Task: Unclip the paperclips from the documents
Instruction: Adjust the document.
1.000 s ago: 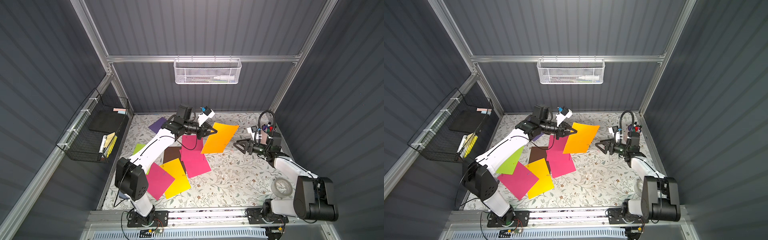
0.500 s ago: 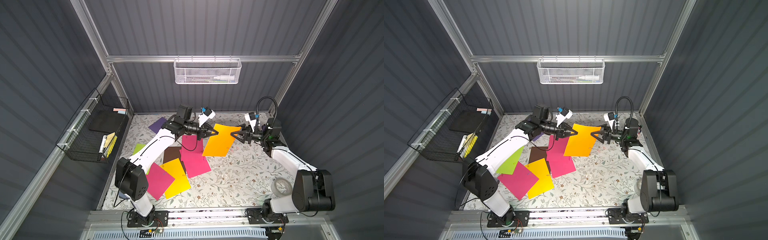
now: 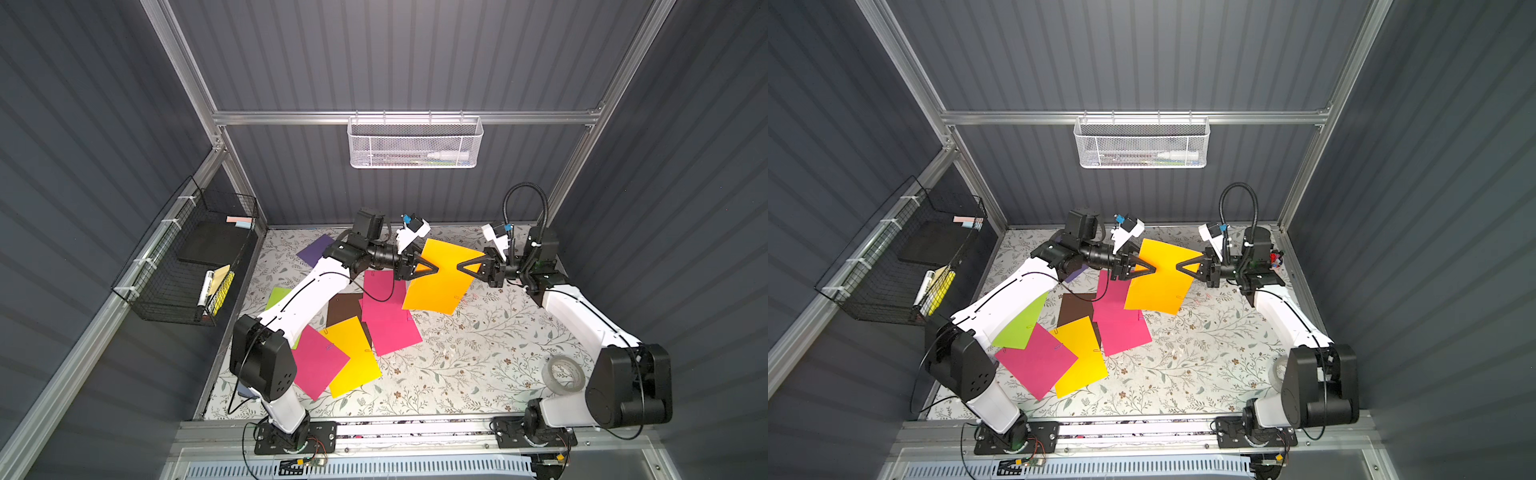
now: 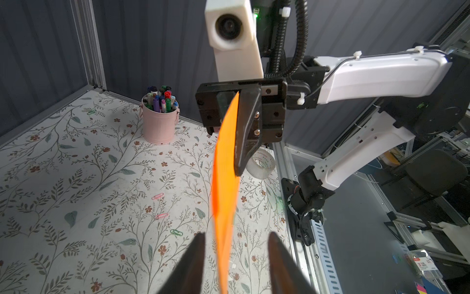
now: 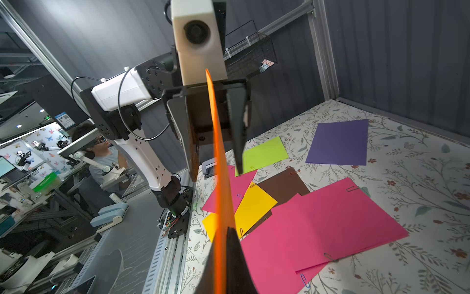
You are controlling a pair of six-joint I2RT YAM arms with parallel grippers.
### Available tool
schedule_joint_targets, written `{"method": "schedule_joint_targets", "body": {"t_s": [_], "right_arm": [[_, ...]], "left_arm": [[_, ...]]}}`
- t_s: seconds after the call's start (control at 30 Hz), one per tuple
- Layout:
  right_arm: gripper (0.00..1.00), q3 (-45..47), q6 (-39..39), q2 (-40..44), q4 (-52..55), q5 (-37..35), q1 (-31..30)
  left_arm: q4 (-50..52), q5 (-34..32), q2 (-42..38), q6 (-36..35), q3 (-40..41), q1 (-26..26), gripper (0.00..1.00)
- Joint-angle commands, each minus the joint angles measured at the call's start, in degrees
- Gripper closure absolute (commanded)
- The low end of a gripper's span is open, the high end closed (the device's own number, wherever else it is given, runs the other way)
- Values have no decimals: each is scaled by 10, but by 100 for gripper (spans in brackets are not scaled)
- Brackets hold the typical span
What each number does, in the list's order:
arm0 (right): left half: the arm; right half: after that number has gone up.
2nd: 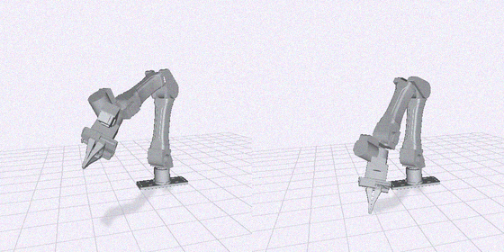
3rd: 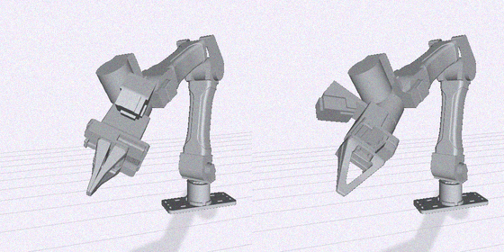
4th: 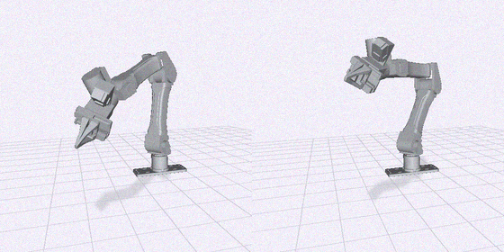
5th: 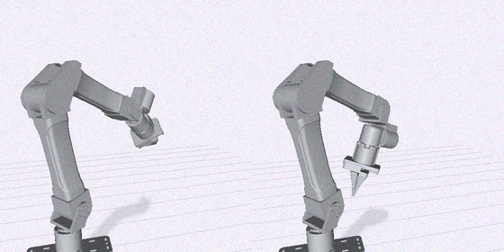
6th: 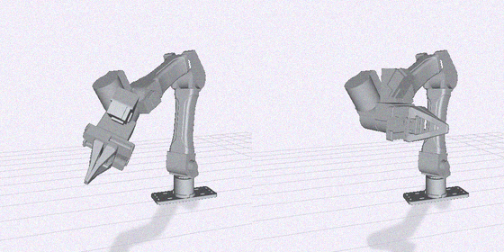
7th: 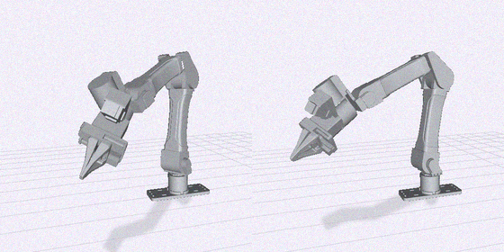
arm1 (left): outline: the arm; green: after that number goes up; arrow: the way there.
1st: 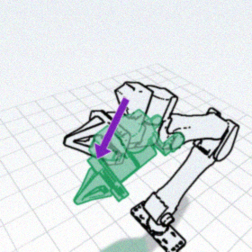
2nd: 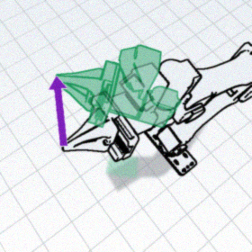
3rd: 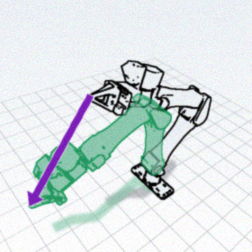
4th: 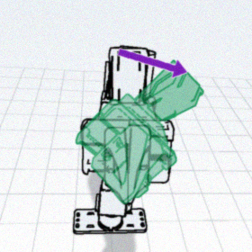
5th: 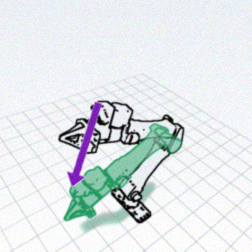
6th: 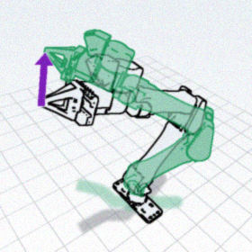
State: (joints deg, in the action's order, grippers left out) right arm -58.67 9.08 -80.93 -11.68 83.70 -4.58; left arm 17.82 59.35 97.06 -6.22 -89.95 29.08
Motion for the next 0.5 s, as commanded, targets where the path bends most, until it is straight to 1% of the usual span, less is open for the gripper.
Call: {"method": "schedule_joint_targets", "body": {"t_s": [0.0,0.1,0.2,0.23,0.37,0.43,0.47], "right_arm": [[100,-19,-42,11,68,31,-8],[100,-46,-82,8,129,38,-16],[100,-79,-143,3,214,42,-19],[100,-85,-149,2,223,42,-19],[100,-98,-145,-1,222,42,-19],[100,-103,-143,-4,223,43,-19],[100,-103,-143,-6,223,44,-20]], "left_arm": [[-19,29,8,3,18,-3,37],[-35,60,15,8,22,-2,34],[-47,81,19,14,28,-2,36],[-49,85,19,15,32,-2,38],[-60,90,16,24,51,-2,47],[-80,94,12,38,62,-2,55],[-92,98,10,49,67,-2,61]]}}
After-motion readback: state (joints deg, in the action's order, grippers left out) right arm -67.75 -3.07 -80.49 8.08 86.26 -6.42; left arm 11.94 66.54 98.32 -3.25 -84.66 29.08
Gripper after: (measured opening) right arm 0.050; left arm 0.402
